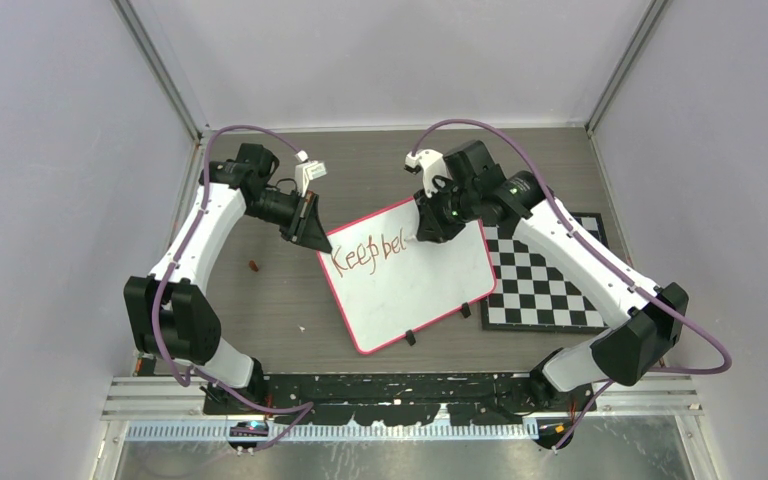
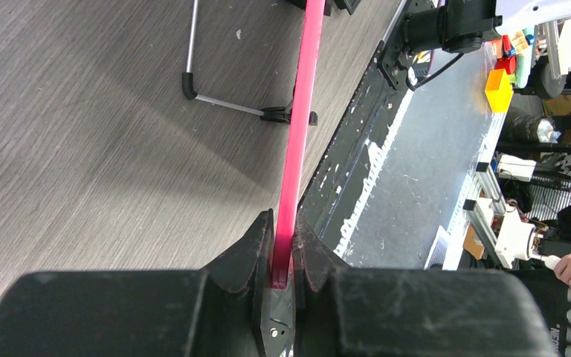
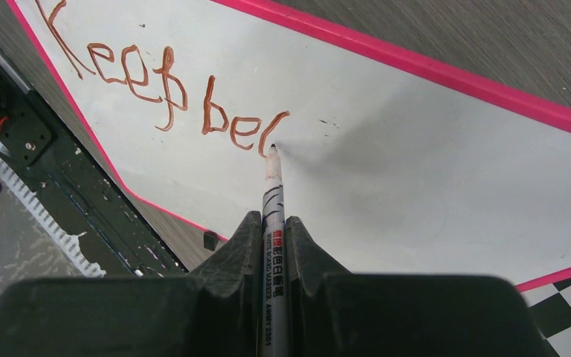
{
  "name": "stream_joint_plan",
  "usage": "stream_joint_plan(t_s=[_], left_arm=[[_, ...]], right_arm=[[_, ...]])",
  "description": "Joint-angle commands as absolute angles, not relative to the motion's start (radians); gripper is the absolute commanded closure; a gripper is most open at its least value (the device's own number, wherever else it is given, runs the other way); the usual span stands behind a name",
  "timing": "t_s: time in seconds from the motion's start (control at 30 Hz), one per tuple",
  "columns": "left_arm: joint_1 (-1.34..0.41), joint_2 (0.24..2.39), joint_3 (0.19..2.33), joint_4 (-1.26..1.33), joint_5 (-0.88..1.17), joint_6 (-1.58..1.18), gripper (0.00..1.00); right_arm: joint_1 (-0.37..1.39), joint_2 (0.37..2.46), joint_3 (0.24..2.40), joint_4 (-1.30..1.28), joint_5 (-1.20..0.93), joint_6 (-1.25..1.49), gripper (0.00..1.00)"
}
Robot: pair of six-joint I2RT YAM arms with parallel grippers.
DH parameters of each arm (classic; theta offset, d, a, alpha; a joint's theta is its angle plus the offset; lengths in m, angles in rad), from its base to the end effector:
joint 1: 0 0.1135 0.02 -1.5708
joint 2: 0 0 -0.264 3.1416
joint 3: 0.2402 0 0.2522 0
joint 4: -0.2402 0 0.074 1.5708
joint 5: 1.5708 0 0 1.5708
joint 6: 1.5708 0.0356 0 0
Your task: Write a sentence on the whiteboard
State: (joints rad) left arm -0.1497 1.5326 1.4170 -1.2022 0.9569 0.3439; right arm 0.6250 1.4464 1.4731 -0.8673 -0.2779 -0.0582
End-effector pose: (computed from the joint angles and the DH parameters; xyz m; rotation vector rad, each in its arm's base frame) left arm 0.2763 -0.0711 0.3172 0.7774 2.4048 -1.2707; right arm 0.2398 0.1850 0.3613 -0.9447 2.2660 0.5912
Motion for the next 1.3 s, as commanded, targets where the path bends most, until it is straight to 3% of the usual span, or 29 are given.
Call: stream_joint_plan(t_s=[0.0,1.27], left_arm=[[-0.150,1.499,1.410,-1.187,0.940,0.328,1.00],[-0.150,1.498,1.408,-1.188,0.942,0.326,1.00]], right_arm=[[0.621,1.437,1.513,-0.838,-0.265,-0.064,1.00],[0.604,1.419,1.426,-0.846,-0.257,-0.070,1.00]])
